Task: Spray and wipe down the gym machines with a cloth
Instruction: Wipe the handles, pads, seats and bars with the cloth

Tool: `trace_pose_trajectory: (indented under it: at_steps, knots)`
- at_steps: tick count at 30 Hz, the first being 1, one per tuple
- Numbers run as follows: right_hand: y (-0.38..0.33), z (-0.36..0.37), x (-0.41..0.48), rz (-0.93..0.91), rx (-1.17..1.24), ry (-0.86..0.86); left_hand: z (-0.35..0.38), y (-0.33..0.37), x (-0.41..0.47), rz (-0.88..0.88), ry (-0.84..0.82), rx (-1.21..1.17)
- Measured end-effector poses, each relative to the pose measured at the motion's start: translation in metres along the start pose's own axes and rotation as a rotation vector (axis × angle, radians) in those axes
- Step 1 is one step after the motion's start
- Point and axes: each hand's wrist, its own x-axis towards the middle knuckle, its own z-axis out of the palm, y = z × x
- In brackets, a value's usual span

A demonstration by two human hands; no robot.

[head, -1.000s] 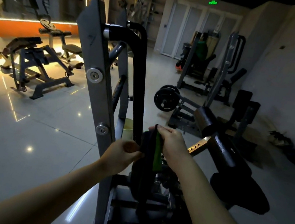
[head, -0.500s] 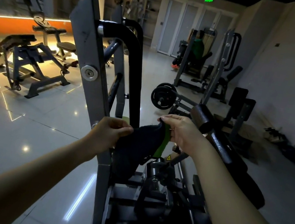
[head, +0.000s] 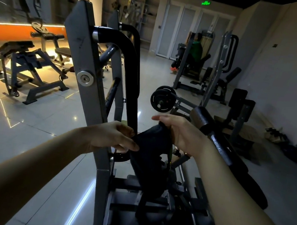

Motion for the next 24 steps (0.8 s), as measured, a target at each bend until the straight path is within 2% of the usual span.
trace_pose_trajectory:
  at_steps: [3, 5, 7, 14, 17, 20, 21, 24]
  knots:
    - [0.015, -0.014, -0.004, 0.026, -0.035, -0.099, 0.003, -0.009, -0.002, -0.091, 0.034, 0.006]
    - [0.024, -0.017, -0.004, 0.034, -0.069, -0.061, -0.003, -0.018, 0.002, -0.125, 0.062, 0.292]
    - [0.028, -0.015, -0.001, 0.020, -0.106, 0.034, -0.006, -0.020, 0.006, -0.147, 0.097, 0.511]
    - [0.043, 0.000, 0.014, -0.048, -0.040, 0.482, -0.015, -0.025, -0.001, -0.045, 0.326, 0.449]
    - [0.039, 0.010, 0.019, -0.182, -0.001, 0.646, -0.006, -0.024, -0.008, 0.149, 0.536, 0.665]
    - [0.018, 0.018, 0.031, -0.305, 0.019, 0.736, -0.006, -0.007, -0.012, 0.338, 0.736, 0.712]
    - [0.010, 0.021, 0.038, -0.345, -0.051, 0.790, -0.007, -0.002, -0.014, 0.375, 0.772, 0.739]
    - [-0.007, 0.031, 0.058, -0.352, -0.544, 0.927, -0.010, 0.009, -0.013, 0.448, 0.912, 1.026]
